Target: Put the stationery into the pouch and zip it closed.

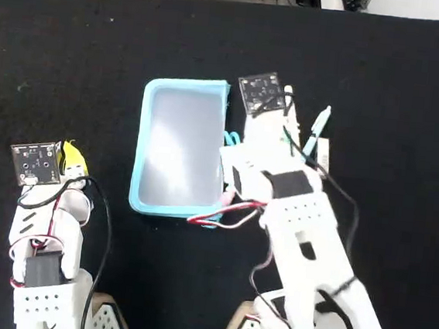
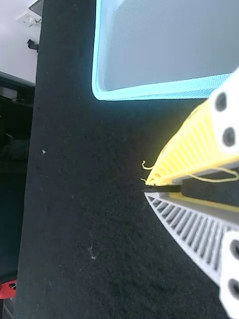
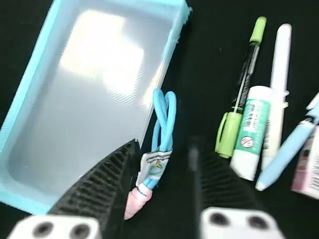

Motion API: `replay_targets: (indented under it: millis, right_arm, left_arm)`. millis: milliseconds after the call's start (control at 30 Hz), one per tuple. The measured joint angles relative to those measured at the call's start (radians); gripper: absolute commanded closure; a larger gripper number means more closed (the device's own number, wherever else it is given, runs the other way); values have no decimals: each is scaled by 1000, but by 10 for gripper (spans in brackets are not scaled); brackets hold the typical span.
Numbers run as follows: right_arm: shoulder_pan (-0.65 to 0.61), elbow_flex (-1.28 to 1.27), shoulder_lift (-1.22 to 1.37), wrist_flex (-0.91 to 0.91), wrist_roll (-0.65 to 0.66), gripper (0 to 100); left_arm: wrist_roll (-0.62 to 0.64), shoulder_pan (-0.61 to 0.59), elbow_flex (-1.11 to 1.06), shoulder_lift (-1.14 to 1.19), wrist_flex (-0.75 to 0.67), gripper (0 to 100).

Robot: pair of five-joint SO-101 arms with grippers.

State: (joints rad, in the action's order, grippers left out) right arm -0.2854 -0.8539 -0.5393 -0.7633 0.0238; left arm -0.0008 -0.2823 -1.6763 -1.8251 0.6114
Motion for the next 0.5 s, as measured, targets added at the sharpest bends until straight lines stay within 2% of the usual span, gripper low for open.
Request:
replay_targets:
  millis: [233, 500]
  right_arm:
    - [-2, -3, 112, 91, -60, 762]
    - [-2, -3, 259, 212, -69, 762]
  left_arm:
    - [0, 0, 0, 0, 0, 970]
    - [0, 0, 0, 0, 0, 970]
